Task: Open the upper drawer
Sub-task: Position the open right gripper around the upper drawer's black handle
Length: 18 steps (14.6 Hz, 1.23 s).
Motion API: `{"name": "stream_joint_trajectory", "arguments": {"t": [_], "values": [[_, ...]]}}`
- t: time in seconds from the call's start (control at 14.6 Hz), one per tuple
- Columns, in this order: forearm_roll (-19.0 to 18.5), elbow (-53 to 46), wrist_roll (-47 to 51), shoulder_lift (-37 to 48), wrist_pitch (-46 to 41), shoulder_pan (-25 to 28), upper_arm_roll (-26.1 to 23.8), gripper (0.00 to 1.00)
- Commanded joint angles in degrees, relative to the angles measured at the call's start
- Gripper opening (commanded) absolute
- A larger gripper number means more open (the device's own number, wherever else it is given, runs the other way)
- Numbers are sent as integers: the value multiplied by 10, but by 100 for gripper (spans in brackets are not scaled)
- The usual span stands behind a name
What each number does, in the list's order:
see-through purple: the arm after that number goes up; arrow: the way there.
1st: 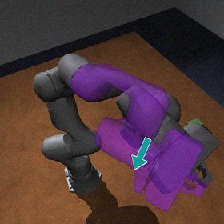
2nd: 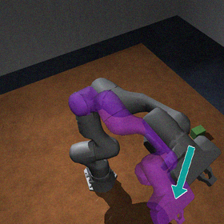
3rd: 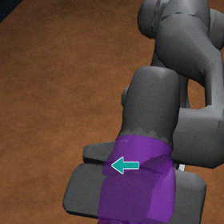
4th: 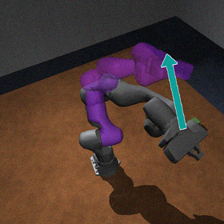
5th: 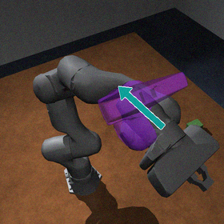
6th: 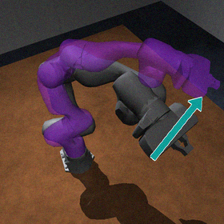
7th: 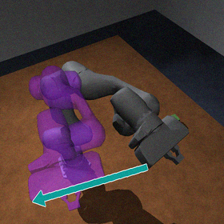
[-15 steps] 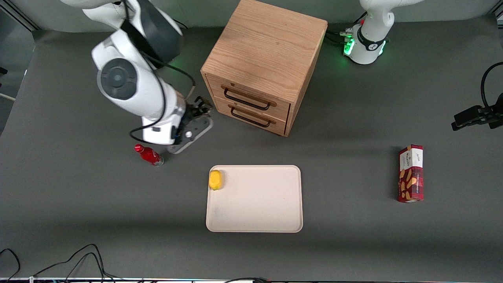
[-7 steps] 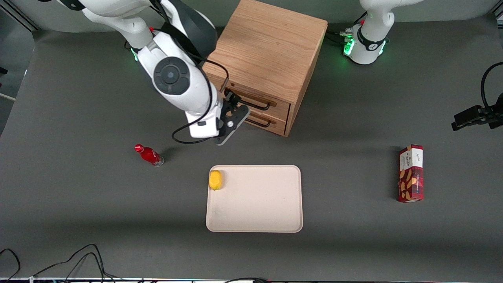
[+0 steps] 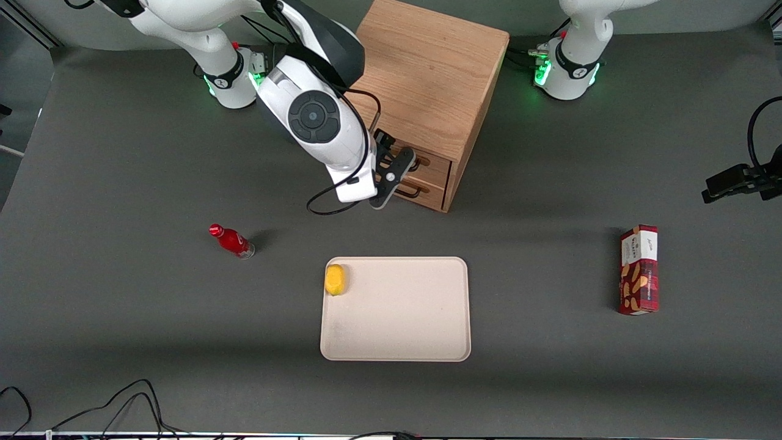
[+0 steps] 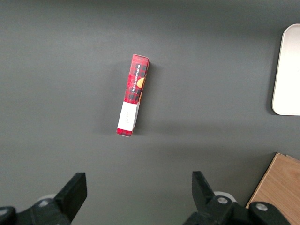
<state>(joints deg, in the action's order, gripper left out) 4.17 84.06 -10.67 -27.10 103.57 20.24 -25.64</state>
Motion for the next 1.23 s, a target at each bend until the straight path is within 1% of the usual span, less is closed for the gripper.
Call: {"name": "stream_joint_trajectory", "arguments": {"t": [0.0, 0.55, 1.16], "values": [[9, 43, -32, 33, 15, -8, -3, 100], [9, 102, -41, 53, 64, -29, -26, 100], [9, 106, -58, 48, 72, -38, -26, 100]]}}
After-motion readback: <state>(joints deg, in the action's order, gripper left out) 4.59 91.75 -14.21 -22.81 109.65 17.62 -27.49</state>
